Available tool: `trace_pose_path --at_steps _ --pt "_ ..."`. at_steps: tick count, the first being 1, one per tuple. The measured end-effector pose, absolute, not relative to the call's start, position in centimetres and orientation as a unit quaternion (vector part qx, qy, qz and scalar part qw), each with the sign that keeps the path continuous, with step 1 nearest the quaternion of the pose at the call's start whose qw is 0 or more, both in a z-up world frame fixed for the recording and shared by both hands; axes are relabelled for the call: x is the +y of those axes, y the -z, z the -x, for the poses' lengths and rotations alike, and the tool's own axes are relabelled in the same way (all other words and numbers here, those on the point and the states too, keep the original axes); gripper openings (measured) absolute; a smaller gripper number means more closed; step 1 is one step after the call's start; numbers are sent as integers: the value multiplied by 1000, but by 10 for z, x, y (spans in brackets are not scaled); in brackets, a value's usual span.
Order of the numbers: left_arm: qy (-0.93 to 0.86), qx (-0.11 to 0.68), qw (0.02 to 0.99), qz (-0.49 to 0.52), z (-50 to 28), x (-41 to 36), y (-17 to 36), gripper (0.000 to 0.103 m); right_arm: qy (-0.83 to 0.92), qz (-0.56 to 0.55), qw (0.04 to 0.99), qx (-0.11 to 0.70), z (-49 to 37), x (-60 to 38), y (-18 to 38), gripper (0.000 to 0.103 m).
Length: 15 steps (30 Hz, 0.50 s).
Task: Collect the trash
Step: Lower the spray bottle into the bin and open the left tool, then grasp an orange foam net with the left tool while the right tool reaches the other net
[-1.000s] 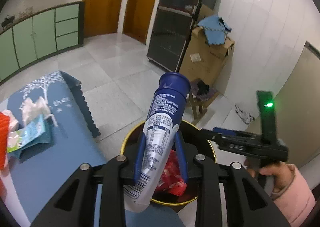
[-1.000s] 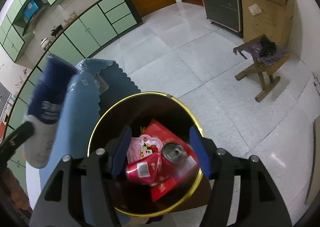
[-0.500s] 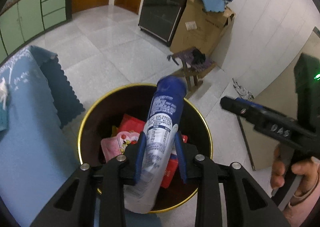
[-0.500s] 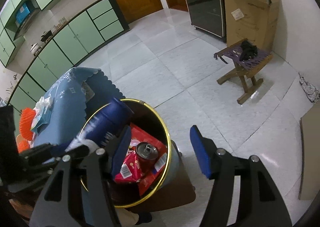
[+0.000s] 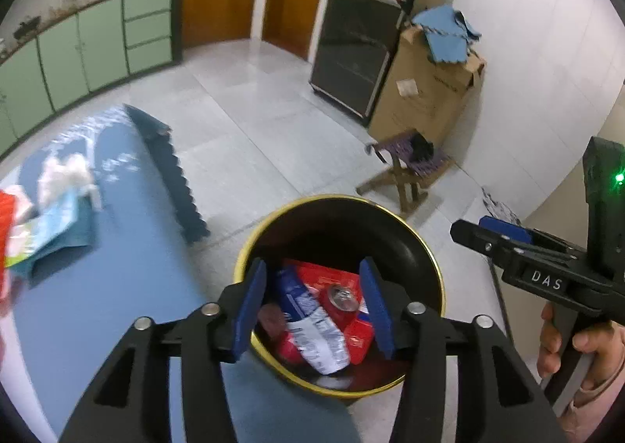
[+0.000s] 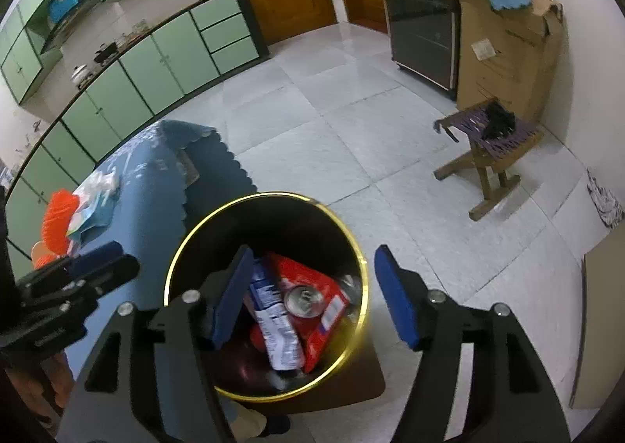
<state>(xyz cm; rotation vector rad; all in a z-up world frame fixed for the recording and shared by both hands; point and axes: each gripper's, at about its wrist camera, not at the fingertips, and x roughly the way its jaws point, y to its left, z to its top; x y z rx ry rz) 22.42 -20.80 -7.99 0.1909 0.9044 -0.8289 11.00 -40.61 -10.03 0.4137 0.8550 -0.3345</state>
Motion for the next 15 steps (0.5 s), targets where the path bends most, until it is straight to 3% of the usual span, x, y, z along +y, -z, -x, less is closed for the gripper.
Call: trace_pose_path --at_steps 8,15 --pt "299 401 864 -56 -248 -107 60 70 112 -161 894 403 -142 -353 78 84" --pt "185 387 902 -43 -270 2 58 82 44 -147 898 413 -196 -288 79 90"
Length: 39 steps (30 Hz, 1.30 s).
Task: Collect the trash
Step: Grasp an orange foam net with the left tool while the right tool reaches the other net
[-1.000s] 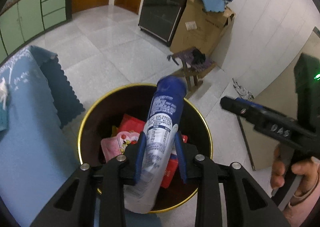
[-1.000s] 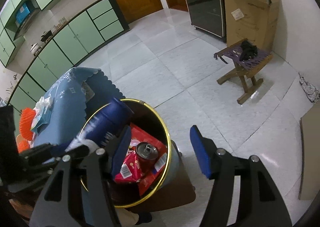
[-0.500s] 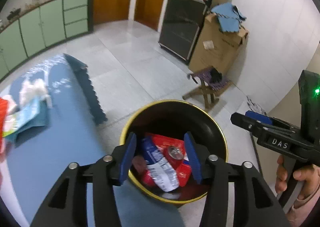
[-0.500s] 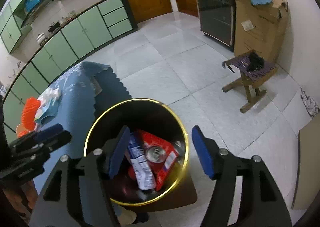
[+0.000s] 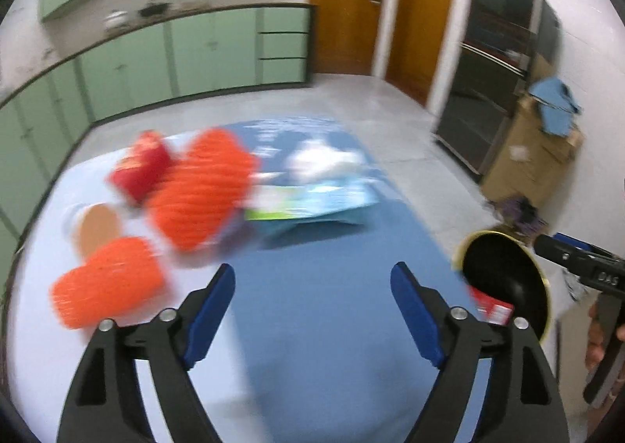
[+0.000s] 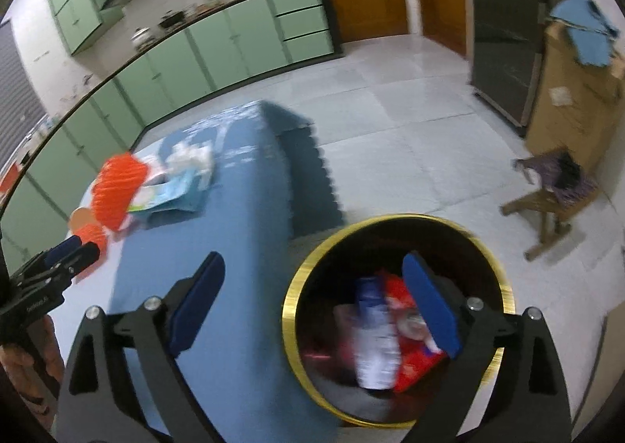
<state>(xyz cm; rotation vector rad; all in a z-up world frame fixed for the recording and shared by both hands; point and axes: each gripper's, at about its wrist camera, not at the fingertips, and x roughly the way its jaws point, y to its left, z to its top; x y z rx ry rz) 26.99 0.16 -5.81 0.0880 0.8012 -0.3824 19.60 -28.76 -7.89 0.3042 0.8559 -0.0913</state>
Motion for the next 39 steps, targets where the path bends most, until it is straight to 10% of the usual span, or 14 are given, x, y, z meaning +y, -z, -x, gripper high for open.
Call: trace_pose_path --at_steps 24,32,39 --pt "47 407 912 22 -299 191 84 87 -52 -119 880 456 -287 -151 104 90" --pt "90 417 904 39 -309 183 97 19 -72 -97 888 444 -303 -133 91 80" --pt "92 397 912 42 -301 186 91 8 -110 -84 890 434 -327 -105 79 73"
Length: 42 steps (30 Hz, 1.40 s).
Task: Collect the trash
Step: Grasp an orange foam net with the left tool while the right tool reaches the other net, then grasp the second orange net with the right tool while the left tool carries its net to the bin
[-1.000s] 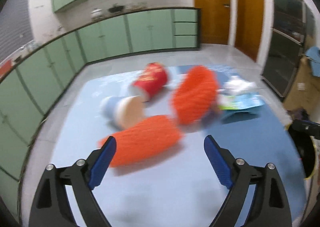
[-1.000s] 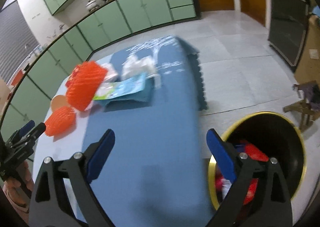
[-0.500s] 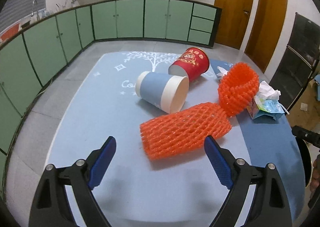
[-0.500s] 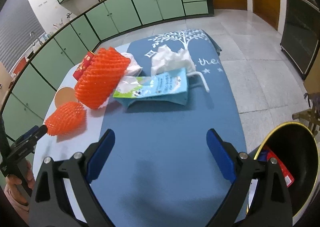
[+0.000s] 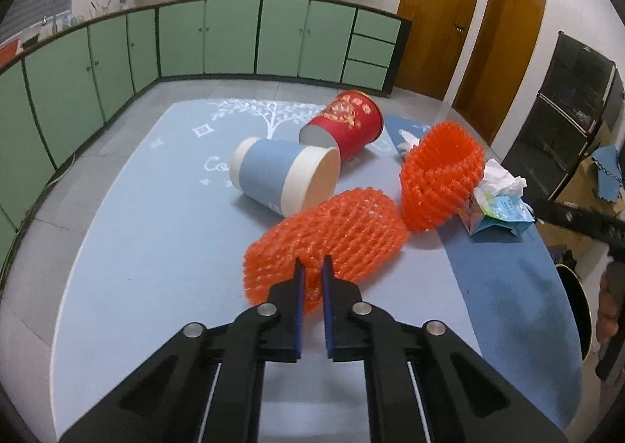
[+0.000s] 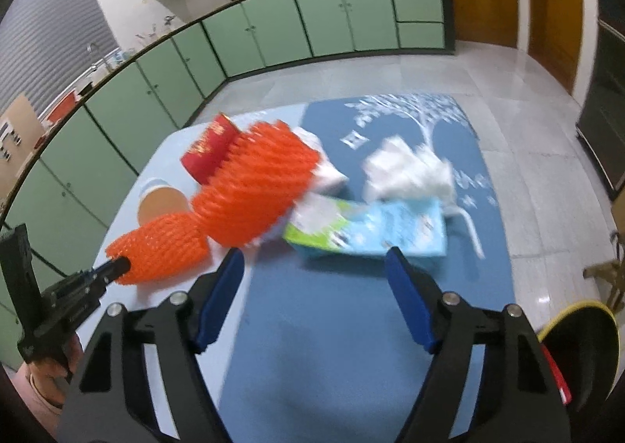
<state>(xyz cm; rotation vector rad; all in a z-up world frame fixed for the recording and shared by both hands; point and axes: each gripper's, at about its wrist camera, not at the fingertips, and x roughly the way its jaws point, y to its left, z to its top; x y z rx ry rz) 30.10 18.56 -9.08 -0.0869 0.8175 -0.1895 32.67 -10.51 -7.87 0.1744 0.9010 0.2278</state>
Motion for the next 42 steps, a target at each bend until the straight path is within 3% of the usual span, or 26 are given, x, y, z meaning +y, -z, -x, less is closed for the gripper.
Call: trace_pose_path --at_steps 12,15,17,19,32,42 --pt "92 379 920 18 -277 189 76 7 -129 -87 875 459 -405 -57 89 72" --pt "97 378 921 17 -274 187 74 7 -128 -93 868 471 -416 -53 96 51" --pt "101 374 922 13 -270 184 72 7 -133 -99 862 480 -420 -51 99 22" --pt "104 371 923 14 -268 183 70 7 -153 -104 855 485 -420 -48 100 18" --pt "160 334 929 13 -251 148 36 7 -131 -114 892 418 -343 -116 50 16" --pt "271 321 907 -10 -236 52 16 7 -9 -136 907 399 -249 -234 36 16"
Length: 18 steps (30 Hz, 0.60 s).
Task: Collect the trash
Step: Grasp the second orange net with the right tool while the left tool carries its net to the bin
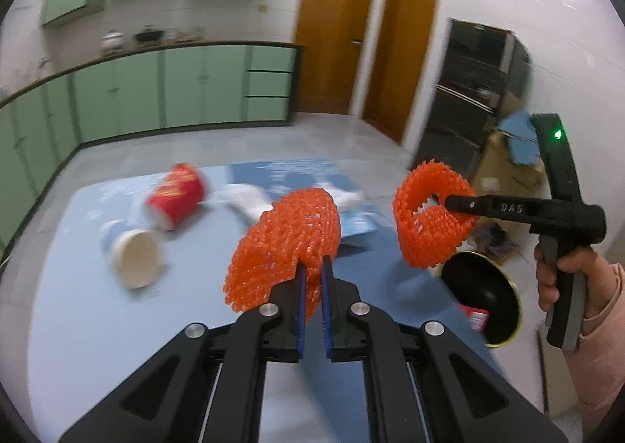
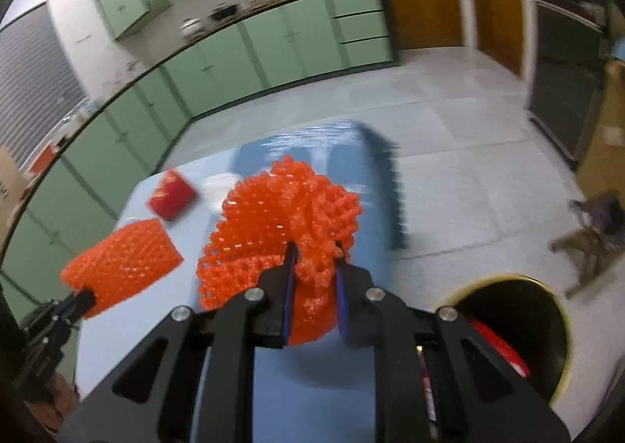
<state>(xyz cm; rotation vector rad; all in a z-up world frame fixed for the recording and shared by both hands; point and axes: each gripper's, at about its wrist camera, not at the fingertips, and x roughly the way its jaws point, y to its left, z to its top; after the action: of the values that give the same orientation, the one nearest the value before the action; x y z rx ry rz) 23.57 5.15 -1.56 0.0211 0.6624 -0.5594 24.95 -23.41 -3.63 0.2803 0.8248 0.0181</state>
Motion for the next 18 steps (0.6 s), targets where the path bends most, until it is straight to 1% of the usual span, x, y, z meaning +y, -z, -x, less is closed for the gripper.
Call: trace_pose_path --at_steps 3,8,15,18 --pt "317 322 892 -21 -228 6 16 7 49 -136 902 407 -221 -275 45 17" --pt "386 337 858 -35 -217 -69 23 7 141 -146 877 435 -174 -340 79 17" --pt "427 360 827 -64 -204 -149 43 7 174 -171 849 468 -152 -376 131 17" --pt "432 374 818 -67 -205 -168 51 7 175 -176 845 473 -149 -382 138 20"
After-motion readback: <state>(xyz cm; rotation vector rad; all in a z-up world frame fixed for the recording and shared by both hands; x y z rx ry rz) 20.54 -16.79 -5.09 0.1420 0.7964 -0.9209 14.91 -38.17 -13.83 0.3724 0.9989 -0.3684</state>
